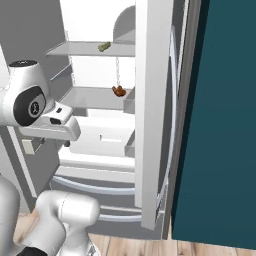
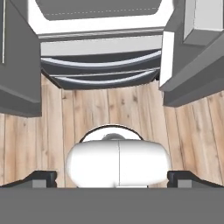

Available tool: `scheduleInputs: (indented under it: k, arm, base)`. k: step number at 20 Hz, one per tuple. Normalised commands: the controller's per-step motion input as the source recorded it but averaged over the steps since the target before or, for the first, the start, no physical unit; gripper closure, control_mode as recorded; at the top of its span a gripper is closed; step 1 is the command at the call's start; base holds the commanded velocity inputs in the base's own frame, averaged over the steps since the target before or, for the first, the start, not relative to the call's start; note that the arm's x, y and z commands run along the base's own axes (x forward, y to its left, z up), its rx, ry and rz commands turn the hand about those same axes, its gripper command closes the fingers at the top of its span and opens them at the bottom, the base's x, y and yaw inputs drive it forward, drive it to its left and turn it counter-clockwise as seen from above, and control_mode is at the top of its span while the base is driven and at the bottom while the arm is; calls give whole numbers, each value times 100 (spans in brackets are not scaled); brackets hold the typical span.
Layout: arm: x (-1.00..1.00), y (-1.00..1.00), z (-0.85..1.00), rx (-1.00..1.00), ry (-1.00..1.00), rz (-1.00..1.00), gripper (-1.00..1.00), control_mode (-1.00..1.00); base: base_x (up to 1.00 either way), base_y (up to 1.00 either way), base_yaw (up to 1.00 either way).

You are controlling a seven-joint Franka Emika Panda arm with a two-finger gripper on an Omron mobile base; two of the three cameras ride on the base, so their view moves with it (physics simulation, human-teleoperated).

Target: Retrieve the butter from the fridge and place it on a plate on the dining table. Then retrieve the butter knife by the fridge and place it near the plate.

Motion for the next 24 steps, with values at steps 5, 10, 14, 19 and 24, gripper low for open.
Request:
scheduleInputs:
  k: [5,10,14,19,24]
  arm:
    - [0,0,0,0,0,0,-100,100]
    - [0,0,0,0,0,0,-100,100]
    - [0,0,0,0,0,0,-100,100]
    - [0,0,0,0,0,0,-100,100]
    - [0,0,0,0,0,0,-100,100]
  base:
    - [5,32,-2]
    - [21,1,0]
    - [44,0,-3]
    - [49,0,-6]
    - [53,2,-9]
